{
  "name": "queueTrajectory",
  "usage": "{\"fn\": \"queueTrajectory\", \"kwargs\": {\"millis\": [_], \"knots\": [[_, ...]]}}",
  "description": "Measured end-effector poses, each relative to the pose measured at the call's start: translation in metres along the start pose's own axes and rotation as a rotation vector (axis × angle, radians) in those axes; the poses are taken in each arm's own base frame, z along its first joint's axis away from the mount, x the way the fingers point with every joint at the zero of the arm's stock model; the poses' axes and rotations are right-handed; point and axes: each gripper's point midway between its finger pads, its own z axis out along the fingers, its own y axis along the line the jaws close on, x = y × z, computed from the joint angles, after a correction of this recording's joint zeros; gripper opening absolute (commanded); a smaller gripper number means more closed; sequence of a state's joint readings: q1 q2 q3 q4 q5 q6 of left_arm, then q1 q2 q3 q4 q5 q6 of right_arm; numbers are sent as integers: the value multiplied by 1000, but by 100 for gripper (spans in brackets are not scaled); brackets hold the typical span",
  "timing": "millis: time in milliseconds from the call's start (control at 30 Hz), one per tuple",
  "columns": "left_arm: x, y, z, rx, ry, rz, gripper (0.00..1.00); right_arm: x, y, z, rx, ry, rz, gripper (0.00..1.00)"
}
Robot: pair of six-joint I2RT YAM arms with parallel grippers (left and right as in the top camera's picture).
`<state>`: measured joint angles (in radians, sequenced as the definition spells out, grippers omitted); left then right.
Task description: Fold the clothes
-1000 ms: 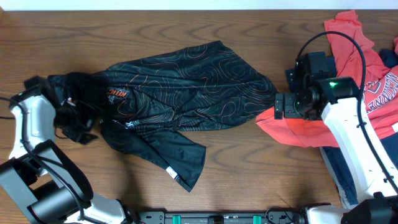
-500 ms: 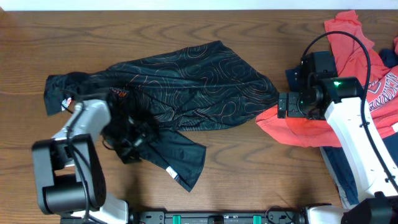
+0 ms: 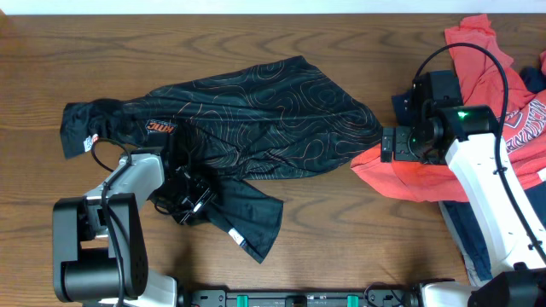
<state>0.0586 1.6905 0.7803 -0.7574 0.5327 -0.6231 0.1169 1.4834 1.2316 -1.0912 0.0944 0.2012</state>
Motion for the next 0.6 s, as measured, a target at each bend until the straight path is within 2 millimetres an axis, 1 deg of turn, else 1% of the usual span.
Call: {"fn": "queueTrajectory", "kwargs": {"millis": [33,67,100,200,267,300,367,433,467,500,567,600], "knots": [[-3,-2,0,7,-9,6,13,0,0,0,0,0,0,99],[-6,-3,-1,13,-19,19,8,0,0,0,0,0,0,99],[-9,-4,-2,12,-30,30,6,0,0,0,0,-1,0,99],[-17,-1,-7,-11,-58,53,6,-1,0,0,-1,-3,0,99],[-22,6,-12,-44,-77,55,6,-1,0,0,-1,-3,0,99],[-23,9,-16,-58,-82,53,6,-1,0,0,0,-2,0,96],[-23,16,-26,-75,-95,54,6,0,0,0,0,0,-2,82],[-23,18,-43,-69,-125,60,6,0,0,0,-1,2,-6,57],[-24,19,-54,-54,-151,62,6,0,0,0,-2,2,-4,41],[-27,18,-66,-35,-185,64,6,0,0,1,-2,2,-2,34],[-36,19,-94,16,-269,62,6,-2,2,4,-7,3,-2,24],[-41,22,-110,41,-318,50,6,-3,3,8,-12,8,2,13]]}}
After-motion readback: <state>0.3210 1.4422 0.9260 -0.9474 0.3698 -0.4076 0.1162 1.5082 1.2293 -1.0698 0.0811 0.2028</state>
